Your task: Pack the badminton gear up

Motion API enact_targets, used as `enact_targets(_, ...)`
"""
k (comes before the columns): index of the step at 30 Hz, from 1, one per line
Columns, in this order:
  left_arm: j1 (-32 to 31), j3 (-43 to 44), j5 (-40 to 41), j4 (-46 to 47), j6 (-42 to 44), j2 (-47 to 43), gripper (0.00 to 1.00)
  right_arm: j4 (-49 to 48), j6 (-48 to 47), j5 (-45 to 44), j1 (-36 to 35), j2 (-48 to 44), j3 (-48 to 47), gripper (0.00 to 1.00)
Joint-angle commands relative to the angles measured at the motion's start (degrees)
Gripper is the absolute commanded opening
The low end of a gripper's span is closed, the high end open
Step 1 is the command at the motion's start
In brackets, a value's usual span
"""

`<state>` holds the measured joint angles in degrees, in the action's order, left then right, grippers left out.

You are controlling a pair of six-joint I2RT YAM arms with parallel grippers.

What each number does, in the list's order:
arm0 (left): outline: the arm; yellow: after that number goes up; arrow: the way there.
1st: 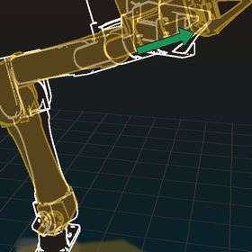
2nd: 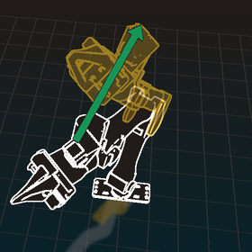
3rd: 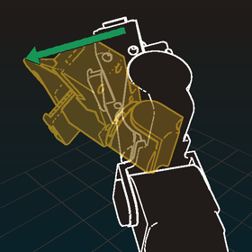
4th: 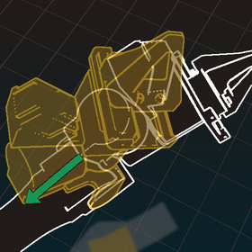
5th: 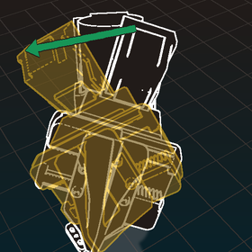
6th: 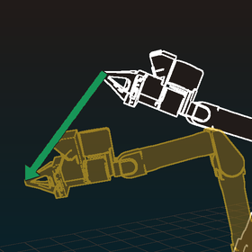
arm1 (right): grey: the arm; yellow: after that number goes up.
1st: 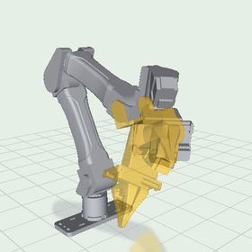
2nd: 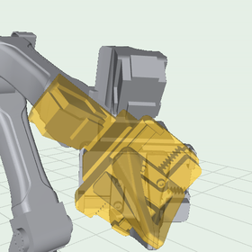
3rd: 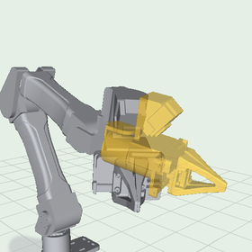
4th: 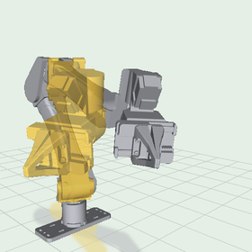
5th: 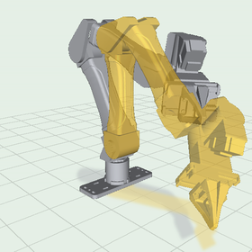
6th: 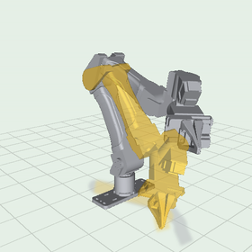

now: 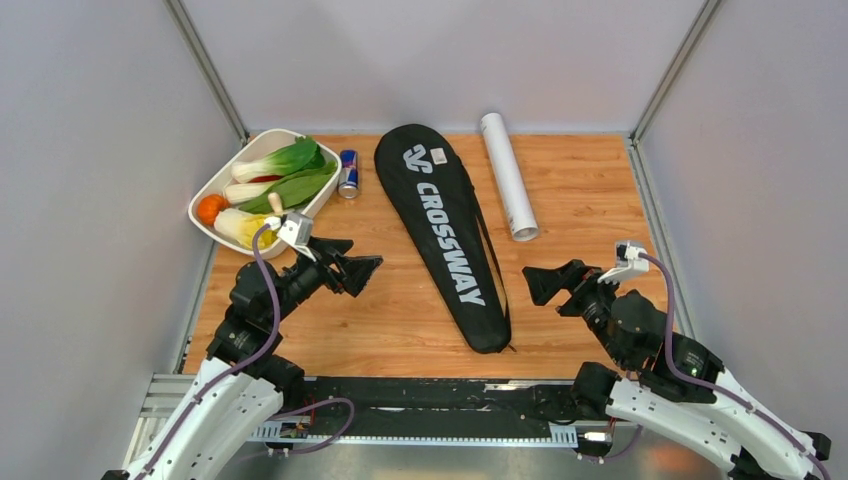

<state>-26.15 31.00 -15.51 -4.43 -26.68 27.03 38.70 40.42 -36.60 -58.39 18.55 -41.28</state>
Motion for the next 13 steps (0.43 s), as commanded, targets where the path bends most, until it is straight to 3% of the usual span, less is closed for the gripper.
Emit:
enact_targets(1,0.0,0.6,1.5,0.4,1.6,-0.1,0.97,-2.0,-1.7,-0.8,-0.4,-0.7,-1.0,1.0)
enact_targets(13,0.0,1.1,2.9,-0.3,1.7,-0.1,0.97,-2.0,-2.9,-0.9,-0.3,2.9,-1.8,1.0)
